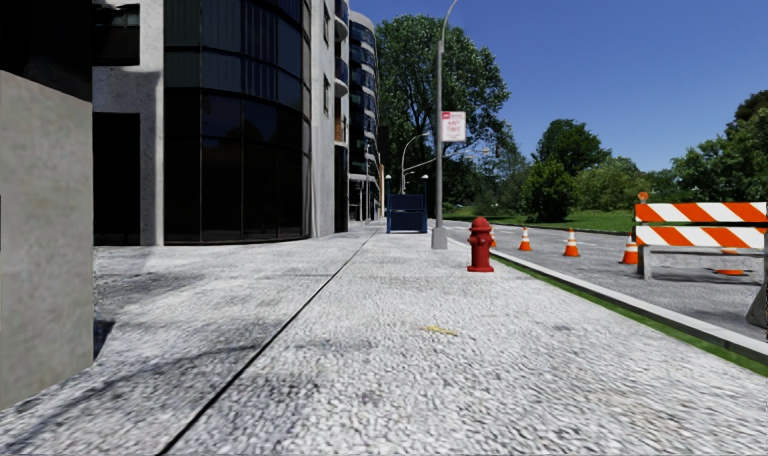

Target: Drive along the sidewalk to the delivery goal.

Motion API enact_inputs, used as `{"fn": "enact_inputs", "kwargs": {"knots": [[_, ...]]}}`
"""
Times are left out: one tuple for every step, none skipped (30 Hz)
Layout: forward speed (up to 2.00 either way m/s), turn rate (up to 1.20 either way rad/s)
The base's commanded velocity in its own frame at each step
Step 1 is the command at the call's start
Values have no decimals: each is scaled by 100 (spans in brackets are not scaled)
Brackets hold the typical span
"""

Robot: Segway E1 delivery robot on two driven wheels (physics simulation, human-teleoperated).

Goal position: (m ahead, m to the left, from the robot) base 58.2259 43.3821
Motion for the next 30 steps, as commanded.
{"fn": "enact_inputs", "kwargs": {"knots": [[200, 0], [200, 0], [200, 0], [200, 0], [200, 0], [200, 0], [200, 0], [200, 0], [200, 0], [200, 0], [200, 0], [200, 0], [200, 0], [200, 0], [200, 0], [200, 0], [200, 0], [200, 0], [200, 0], [200, 0], [200, 0], [200, 0], [200, 0], [200, 0], [200, 0], [200, 0], [200, 0], [200, 0], [200, 0], [200, 0]]}}
